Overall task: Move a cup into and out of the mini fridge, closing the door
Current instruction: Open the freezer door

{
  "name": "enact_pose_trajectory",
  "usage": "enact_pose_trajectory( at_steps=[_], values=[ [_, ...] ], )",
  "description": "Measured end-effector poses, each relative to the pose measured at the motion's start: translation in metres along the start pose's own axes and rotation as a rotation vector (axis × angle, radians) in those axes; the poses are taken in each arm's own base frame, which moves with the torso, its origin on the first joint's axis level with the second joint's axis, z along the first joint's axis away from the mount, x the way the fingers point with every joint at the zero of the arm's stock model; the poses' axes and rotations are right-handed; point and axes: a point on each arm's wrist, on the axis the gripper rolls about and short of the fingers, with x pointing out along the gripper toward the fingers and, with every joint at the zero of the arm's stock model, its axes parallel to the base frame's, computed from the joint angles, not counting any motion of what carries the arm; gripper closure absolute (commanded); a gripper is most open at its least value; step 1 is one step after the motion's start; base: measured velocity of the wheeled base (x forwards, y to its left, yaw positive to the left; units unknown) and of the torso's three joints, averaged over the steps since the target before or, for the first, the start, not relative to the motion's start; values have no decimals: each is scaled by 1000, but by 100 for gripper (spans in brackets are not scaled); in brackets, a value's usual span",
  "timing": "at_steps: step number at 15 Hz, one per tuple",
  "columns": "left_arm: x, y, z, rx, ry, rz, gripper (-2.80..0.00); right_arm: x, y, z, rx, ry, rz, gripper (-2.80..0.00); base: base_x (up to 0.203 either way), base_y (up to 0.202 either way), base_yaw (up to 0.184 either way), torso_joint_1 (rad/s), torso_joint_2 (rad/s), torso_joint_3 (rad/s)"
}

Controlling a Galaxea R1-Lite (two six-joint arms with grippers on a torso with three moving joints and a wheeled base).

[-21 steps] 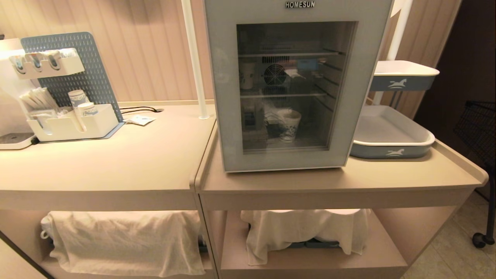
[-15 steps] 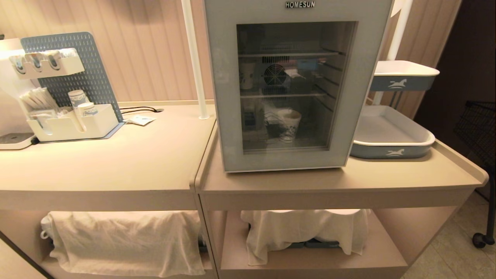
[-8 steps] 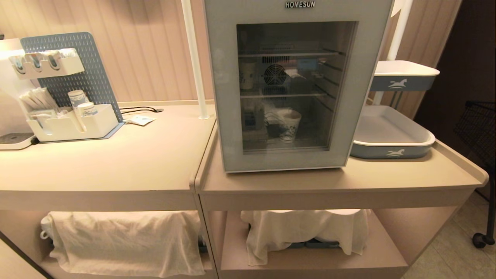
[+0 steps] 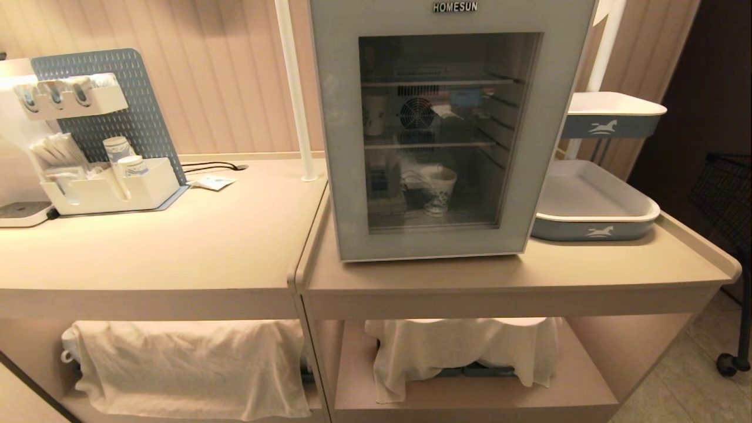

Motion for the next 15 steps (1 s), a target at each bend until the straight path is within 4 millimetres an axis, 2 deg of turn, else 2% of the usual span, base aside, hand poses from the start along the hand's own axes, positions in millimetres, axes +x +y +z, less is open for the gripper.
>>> enact_pose_trajectory(
  at_steps=[5, 15],
  values=[
    [36, 11, 16, -35, 47, -67, 0, 0, 0, 0, -2, 0, 0, 0, 0, 0, 0, 0, 0, 0],
    [88, 29, 28, -147, 162, -97, 0, 0, 0, 0, -1, 1, 0, 0, 0, 0, 0, 0, 0, 0]
  ],
)
